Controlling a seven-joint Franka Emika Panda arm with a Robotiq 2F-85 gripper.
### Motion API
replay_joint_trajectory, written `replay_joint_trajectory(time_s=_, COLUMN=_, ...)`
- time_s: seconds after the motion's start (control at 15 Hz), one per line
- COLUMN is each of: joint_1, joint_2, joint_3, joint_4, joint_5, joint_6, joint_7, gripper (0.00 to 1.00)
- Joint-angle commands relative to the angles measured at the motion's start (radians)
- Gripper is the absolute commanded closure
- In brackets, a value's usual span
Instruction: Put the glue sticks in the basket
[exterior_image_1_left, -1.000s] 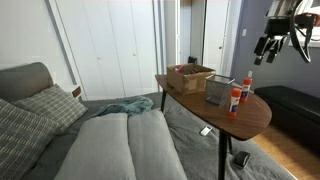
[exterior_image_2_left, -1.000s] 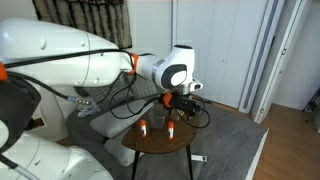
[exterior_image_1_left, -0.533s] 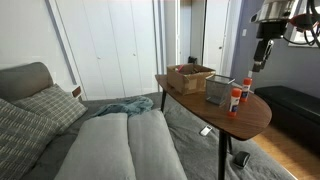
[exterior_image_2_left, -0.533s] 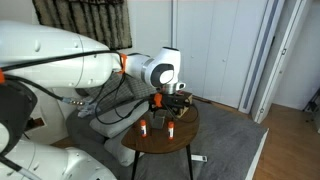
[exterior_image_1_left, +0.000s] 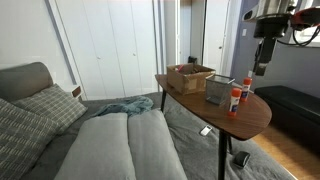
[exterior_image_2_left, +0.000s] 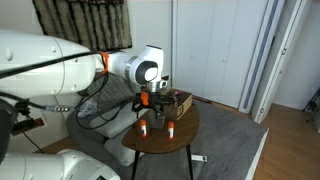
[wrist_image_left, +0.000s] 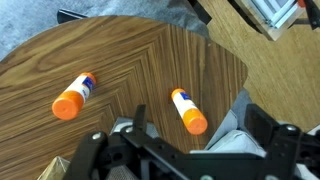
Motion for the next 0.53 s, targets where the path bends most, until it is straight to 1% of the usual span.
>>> replay_joint_trajectory(time_s=0.0, joint_1=0.013, joint_2=-0.013, joint_3=0.004, joint_4=-0.026, joint_5=0.023, joint_6=-0.014, joint_7=-0.038, gripper=0.0)
replay_joint_trajectory(time_s=0.2, joint_1=0.036, joint_2=-0.015, joint_3=0.023, joint_4=-0.061, joint_5=0.074, joint_6=0.006, joint_7=-0.019, gripper=0.0)
replay_joint_trajectory(time_s=0.47, joint_1=0.04, joint_2=-0.008, joint_3=0.044, joint_4=-0.073, joint_5=0.134, joint_6=0.009, joint_7=0.026, gripper=0.0)
